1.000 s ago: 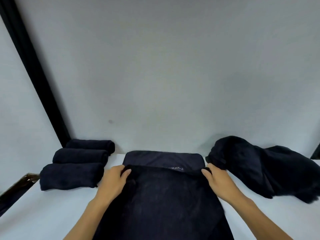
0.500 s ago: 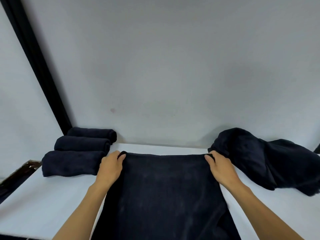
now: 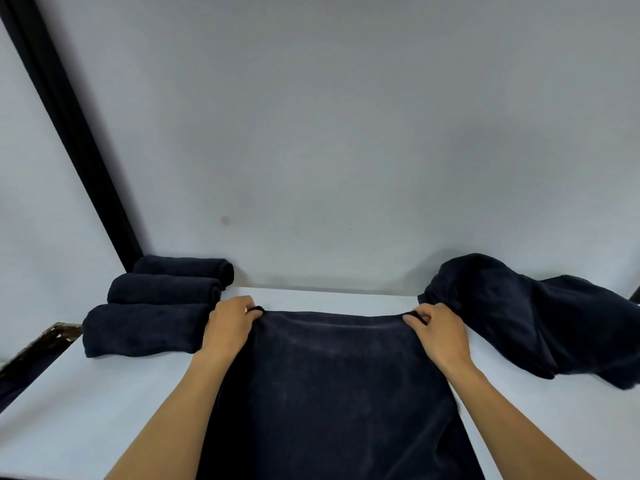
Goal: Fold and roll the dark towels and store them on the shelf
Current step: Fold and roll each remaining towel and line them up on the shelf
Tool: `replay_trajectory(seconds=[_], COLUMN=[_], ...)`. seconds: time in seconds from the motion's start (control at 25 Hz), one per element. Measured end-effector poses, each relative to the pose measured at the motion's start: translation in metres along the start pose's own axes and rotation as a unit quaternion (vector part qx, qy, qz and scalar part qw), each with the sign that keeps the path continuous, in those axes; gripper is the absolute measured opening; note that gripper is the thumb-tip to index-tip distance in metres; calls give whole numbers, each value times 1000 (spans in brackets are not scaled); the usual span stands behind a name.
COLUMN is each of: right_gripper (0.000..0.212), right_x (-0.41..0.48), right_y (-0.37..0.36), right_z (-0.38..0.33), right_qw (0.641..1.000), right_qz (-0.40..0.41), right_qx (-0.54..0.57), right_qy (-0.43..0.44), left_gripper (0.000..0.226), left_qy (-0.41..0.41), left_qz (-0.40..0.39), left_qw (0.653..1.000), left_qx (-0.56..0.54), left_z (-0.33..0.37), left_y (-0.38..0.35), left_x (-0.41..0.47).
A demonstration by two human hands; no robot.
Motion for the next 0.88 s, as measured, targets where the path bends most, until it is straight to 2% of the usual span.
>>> replay_trajectory(seconds=[0.16,0.24,0.36,0.48,0.6,0.72,0.88], right_gripper=[18,24,19,22,19,17,15], right_x=[8,11,16,16,10,-1,-6], right_y=[7,12,29,45,51,55,77], right_z=[-7,-13,-19,-18,-23,-29,-46], right_qw=[996,989,960,938,949,950,940], right_qz=[-84,-146,-237,-292,-223,-121,-36], right_qx=[-42,-11,117,144,208,285,340], right_qy=[-8,-17,-93,-121,-86,-47,-21], left_gripper=[14,13,13,12,14,12,10], left_qy=[-39,-44,-7,59,80,83,48], left_qz=[0,-15,-47,-102,-126,-69,9], left_qw=[999,999,993,961,928,896,890], left_qx=[25,-6,-111,-251,-340,-430,-453], left_z=[-1,3,7,-2,-6,-1,11], left_y=[-1,-1,5,14,18,21,47], left_x=[0,0,3,8,4,-5,-13])
Point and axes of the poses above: each hand's wrist, its own x-axis towards the middle knuckle, its own y-axis out of the back of the hand, z = x × y, the point moved 2 cm from there along x, towards the middle knuckle, and after that the axes turned 3 degrees about y, right-handed, at the moved point
